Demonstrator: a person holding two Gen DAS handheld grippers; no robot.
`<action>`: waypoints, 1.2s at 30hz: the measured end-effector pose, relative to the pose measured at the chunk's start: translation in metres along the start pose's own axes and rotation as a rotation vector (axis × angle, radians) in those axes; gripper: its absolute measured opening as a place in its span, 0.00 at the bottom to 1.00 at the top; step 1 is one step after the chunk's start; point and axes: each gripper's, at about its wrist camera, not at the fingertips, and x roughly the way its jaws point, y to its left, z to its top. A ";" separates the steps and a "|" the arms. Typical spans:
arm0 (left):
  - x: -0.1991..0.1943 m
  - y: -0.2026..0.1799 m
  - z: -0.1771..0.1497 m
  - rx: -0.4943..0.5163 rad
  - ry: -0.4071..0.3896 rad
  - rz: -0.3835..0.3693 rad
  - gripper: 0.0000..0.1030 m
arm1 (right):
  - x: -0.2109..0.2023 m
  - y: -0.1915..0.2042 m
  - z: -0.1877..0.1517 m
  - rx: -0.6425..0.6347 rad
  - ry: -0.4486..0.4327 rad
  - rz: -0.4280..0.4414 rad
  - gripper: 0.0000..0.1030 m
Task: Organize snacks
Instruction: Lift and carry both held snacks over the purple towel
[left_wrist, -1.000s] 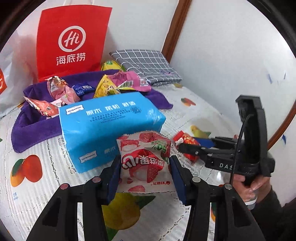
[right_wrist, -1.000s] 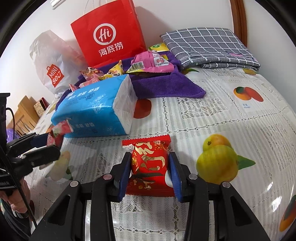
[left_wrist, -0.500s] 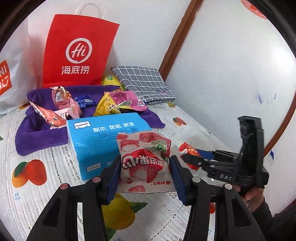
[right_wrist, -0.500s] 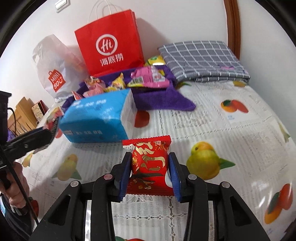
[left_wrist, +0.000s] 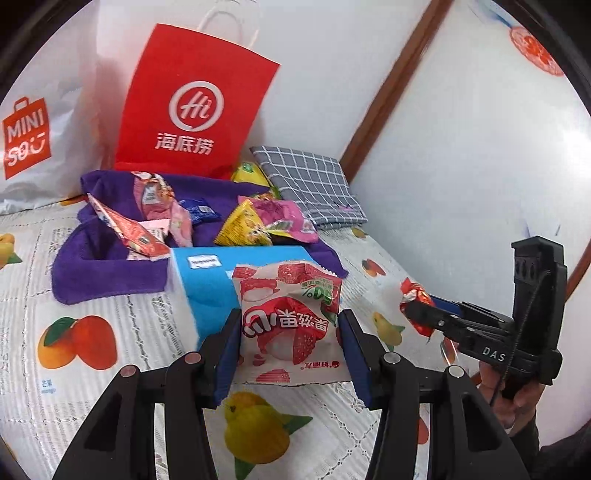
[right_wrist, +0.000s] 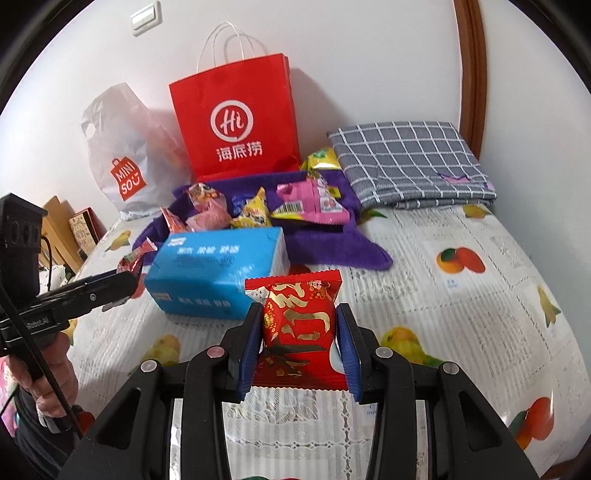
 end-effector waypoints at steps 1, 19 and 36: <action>-0.001 0.002 0.001 -0.008 -0.004 0.000 0.48 | 0.000 0.002 0.002 -0.003 -0.006 0.004 0.38; -0.010 0.034 0.015 -0.065 -0.063 0.145 0.48 | 0.016 0.043 0.074 -0.139 -0.069 0.074 0.38; -0.008 0.040 0.105 -0.145 -0.162 0.223 0.48 | 0.063 0.035 0.153 -0.065 -0.058 0.170 0.38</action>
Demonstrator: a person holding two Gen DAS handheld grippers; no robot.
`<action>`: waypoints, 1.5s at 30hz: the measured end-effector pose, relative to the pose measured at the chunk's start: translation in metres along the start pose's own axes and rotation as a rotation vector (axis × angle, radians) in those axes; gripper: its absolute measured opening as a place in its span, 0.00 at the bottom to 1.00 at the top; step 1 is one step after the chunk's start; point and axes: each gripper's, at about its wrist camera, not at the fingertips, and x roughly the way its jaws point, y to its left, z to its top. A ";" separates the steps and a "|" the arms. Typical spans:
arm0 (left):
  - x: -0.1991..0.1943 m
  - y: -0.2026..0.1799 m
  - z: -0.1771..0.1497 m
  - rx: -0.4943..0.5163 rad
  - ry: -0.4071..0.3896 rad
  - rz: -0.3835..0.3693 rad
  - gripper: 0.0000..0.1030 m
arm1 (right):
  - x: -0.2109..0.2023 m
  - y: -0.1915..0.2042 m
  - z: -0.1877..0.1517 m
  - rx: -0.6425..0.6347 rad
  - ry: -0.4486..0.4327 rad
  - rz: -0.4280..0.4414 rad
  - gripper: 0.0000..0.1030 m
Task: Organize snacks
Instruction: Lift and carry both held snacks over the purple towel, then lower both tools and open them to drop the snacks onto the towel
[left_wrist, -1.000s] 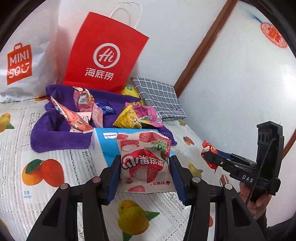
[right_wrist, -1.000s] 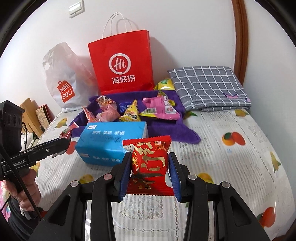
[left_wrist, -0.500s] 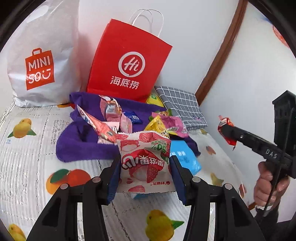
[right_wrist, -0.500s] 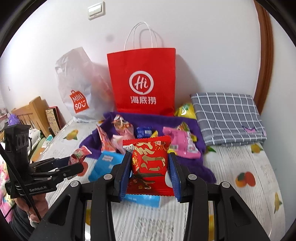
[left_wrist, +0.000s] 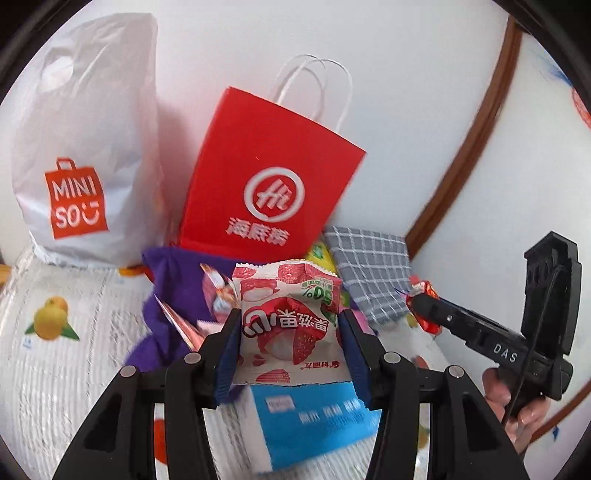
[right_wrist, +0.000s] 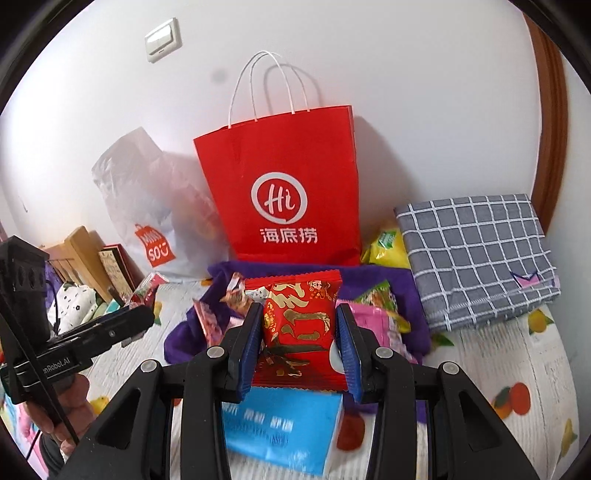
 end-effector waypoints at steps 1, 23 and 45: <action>0.002 0.003 0.001 -0.007 -0.009 0.014 0.48 | 0.004 -0.001 0.001 -0.001 0.001 0.001 0.38; 0.027 0.046 -0.020 -0.072 0.027 0.048 0.48 | 0.112 -0.026 -0.017 0.019 0.079 -0.063 0.39; 0.051 0.050 -0.025 -0.118 0.087 0.078 0.48 | 0.081 -0.027 -0.035 0.026 0.053 -0.055 0.52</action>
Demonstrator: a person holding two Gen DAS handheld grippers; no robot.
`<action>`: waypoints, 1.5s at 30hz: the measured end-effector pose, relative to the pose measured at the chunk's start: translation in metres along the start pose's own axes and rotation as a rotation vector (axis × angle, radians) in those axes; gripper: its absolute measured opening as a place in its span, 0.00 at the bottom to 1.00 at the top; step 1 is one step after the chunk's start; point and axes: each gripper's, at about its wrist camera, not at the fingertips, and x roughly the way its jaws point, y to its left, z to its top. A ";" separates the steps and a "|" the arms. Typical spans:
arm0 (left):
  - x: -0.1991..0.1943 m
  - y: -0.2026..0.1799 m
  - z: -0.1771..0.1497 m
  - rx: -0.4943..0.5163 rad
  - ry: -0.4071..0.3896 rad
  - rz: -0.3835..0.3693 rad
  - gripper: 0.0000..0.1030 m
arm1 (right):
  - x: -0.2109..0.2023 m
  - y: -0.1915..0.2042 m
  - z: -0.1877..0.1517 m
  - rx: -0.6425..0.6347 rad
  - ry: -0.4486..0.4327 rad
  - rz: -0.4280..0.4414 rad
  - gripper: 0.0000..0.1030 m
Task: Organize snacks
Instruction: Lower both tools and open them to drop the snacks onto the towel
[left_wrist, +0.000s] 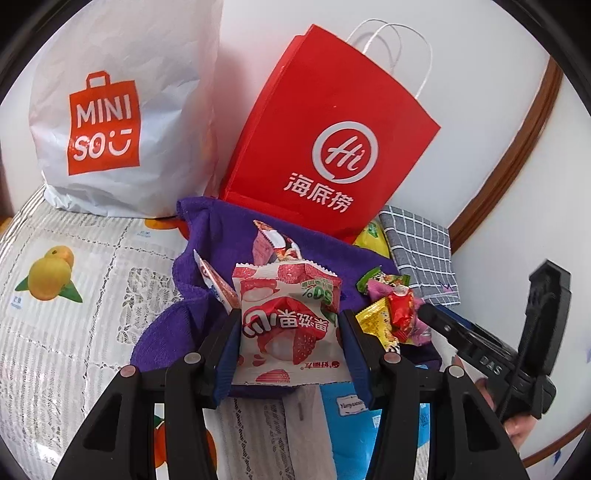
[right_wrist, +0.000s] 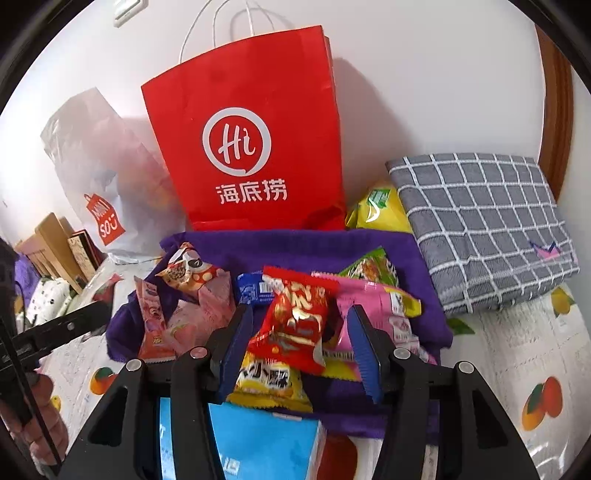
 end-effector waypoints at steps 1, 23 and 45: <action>0.001 0.001 -0.001 -0.004 0.002 -0.001 0.48 | -0.001 -0.001 0.000 0.004 0.001 0.003 0.52; 0.055 0.000 0.009 -0.103 0.075 0.070 0.48 | -0.006 -0.002 -0.003 0.024 -0.009 0.023 0.51; 0.059 -0.025 0.005 0.041 0.067 0.206 0.70 | -0.003 -0.004 -0.004 0.017 -0.005 0.012 0.51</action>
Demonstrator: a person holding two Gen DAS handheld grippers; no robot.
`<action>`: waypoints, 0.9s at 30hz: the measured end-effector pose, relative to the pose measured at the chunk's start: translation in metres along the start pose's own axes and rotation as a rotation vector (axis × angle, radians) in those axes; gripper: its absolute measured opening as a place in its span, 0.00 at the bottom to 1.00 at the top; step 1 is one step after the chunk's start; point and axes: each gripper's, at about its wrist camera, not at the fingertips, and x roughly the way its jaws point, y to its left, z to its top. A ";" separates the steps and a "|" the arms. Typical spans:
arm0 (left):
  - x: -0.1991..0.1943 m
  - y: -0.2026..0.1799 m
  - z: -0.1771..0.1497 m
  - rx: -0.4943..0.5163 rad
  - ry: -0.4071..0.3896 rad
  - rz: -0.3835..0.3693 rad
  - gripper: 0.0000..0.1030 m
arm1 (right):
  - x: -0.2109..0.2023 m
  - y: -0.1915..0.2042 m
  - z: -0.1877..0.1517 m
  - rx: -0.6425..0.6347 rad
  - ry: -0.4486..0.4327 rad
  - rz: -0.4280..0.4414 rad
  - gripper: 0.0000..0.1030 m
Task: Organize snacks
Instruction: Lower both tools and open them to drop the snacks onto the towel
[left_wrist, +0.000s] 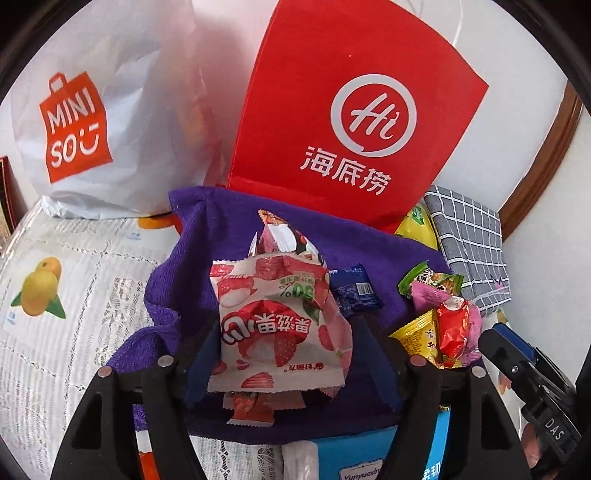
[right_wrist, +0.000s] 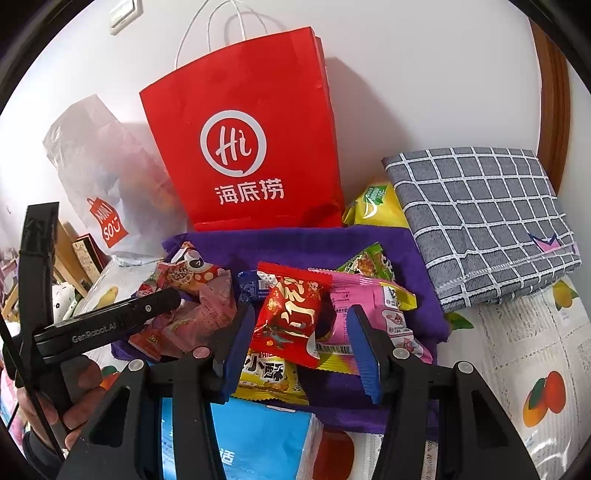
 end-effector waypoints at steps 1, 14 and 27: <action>-0.001 0.000 0.000 0.005 -0.003 0.004 0.70 | 0.000 0.000 0.000 0.000 0.000 -0.001 0.51; -0.023 0.008 -0.004 -0.018 0.002 -0.029 0.83 | 0.004 -0.007 0.000 0.014 0.013 -0.023 0.51; -0.029 0.014 -0.008 -0.052 0.015 -0.073 0.83 | 0.017 -0.011 -0.002 0.002 0.046 -0.070 0.51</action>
